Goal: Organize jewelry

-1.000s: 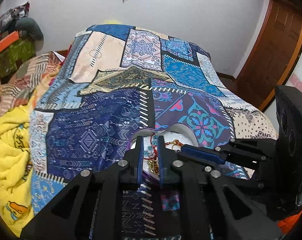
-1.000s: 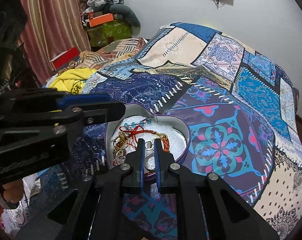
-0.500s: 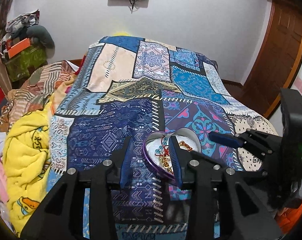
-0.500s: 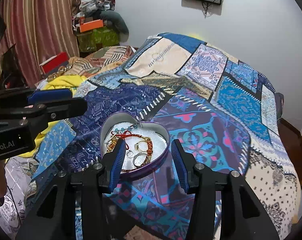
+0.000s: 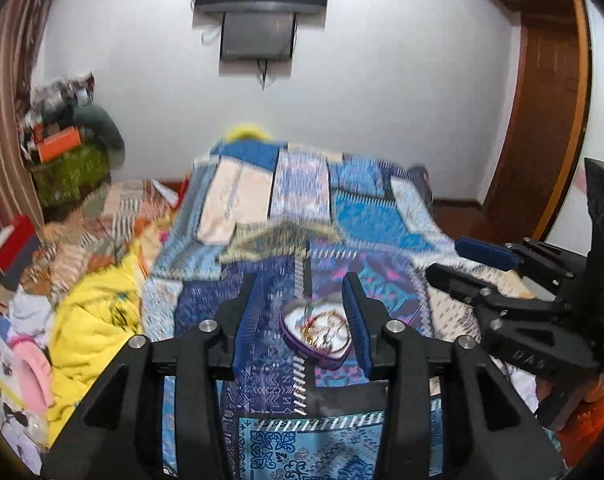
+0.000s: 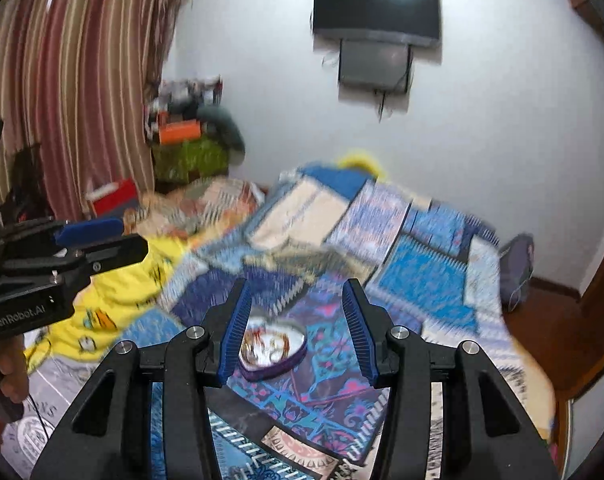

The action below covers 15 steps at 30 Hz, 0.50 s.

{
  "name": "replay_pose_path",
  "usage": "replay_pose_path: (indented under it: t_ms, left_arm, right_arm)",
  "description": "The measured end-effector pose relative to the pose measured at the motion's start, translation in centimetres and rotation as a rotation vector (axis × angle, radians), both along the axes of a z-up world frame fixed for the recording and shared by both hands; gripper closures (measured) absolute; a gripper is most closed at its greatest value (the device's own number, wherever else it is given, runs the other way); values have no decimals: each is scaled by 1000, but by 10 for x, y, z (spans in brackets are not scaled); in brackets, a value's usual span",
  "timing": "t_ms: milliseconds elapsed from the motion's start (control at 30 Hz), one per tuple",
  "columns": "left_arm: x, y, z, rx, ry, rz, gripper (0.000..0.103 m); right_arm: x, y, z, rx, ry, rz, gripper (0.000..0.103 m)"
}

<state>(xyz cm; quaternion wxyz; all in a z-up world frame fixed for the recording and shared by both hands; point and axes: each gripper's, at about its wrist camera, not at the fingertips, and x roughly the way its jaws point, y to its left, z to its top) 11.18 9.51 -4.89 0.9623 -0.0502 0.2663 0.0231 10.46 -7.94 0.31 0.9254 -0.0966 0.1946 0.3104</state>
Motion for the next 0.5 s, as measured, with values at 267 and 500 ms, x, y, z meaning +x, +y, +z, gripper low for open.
replay_pose_path:
  t_ms: [267,500]
  left_arm:
    - [-85,-28,68,61,-264,48,52]
    - [-138,-45,91,93,-385,72,33]
  right_arm:
    - [-69,-38,56,172,-167,-57,38]
    - [-105,-44,68,216,-231,-106,14]
